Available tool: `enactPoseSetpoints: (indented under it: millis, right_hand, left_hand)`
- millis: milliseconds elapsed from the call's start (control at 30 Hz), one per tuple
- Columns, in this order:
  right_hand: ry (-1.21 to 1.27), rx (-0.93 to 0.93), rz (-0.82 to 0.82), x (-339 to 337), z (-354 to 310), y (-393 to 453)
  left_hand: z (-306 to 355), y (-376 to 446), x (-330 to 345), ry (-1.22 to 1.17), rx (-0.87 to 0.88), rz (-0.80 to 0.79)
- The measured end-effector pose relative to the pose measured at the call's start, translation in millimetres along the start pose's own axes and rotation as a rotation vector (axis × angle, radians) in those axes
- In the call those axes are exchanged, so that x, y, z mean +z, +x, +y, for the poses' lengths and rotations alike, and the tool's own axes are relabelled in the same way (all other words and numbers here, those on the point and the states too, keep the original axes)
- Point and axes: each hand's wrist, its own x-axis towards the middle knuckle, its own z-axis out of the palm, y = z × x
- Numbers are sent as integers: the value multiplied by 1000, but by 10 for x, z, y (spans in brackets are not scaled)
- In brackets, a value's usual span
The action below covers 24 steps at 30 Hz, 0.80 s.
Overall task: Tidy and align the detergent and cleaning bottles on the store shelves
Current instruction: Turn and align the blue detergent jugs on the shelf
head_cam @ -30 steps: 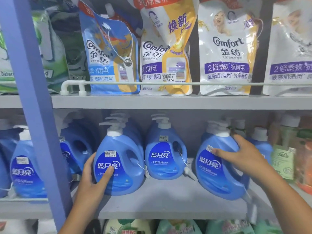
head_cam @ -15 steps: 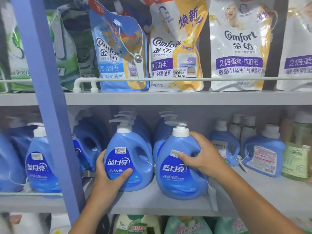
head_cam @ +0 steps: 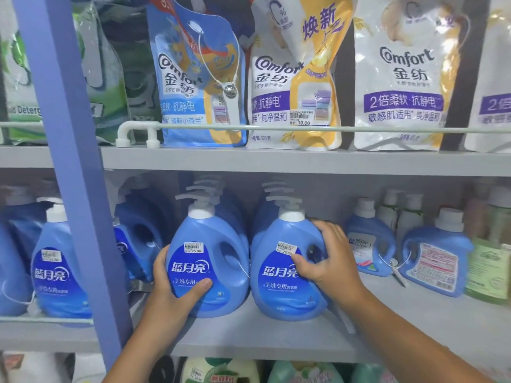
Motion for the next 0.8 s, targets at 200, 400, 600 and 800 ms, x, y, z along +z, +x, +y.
enactPoseSetpoints:
  millis: [200,400,600,800]
  right_hand:
    - [16,74,-39,-40,-61,-82]
    - [471,652,227,-186,76,328]
    - [602,1036,-124,151,408,865]
    - [753,1038,-160,267,686,902]
  left_hand:
    - [10,-18,6,-7,-20,12]
    - [-20,-2,10,-33,-27,48]
    - [1,9,18,-12,-55,67]
    - [28,48,15,15,-83,59]
